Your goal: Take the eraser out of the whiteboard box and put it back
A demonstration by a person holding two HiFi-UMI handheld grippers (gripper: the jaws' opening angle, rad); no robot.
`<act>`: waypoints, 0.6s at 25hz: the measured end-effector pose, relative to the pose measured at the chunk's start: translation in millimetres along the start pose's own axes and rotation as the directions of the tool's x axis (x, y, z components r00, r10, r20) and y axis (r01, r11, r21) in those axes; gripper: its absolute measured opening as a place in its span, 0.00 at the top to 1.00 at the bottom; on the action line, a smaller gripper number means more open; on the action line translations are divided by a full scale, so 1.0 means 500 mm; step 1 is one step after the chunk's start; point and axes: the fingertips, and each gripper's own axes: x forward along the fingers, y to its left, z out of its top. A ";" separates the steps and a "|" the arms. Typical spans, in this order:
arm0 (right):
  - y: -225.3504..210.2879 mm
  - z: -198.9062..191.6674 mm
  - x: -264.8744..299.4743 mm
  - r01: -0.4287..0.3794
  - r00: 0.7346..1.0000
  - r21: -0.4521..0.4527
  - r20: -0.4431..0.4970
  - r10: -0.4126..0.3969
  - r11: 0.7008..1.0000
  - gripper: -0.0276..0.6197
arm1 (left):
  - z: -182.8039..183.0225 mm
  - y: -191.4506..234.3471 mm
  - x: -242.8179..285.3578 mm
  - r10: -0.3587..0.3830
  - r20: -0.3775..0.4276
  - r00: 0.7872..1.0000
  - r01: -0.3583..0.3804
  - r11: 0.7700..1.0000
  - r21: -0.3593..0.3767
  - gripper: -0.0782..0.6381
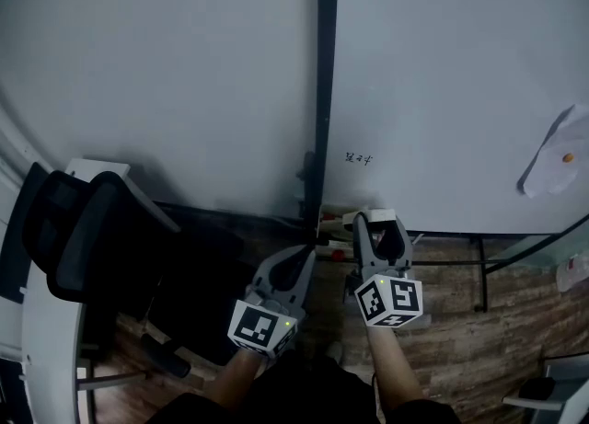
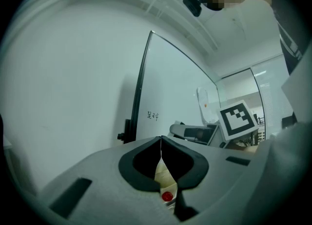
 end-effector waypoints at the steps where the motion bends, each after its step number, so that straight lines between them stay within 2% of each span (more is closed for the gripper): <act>1: -0.003 -0.010 0.008 0.006 1.000 -0.006 -0.010 -0.006 1.000 0.57 | -0.003 0.003 0.000 0.003 -0.006 1.000 -0.003 1.000 0.000 0.88; 15: -0.026 -0.146 0.091 0.066 0.992 -0.129 -0.100 -0.079 0.989 0.57 | -0.033 0.043 -0.014 0.028 -0.046 0.999 -0.028 1.000 -0.005 0.88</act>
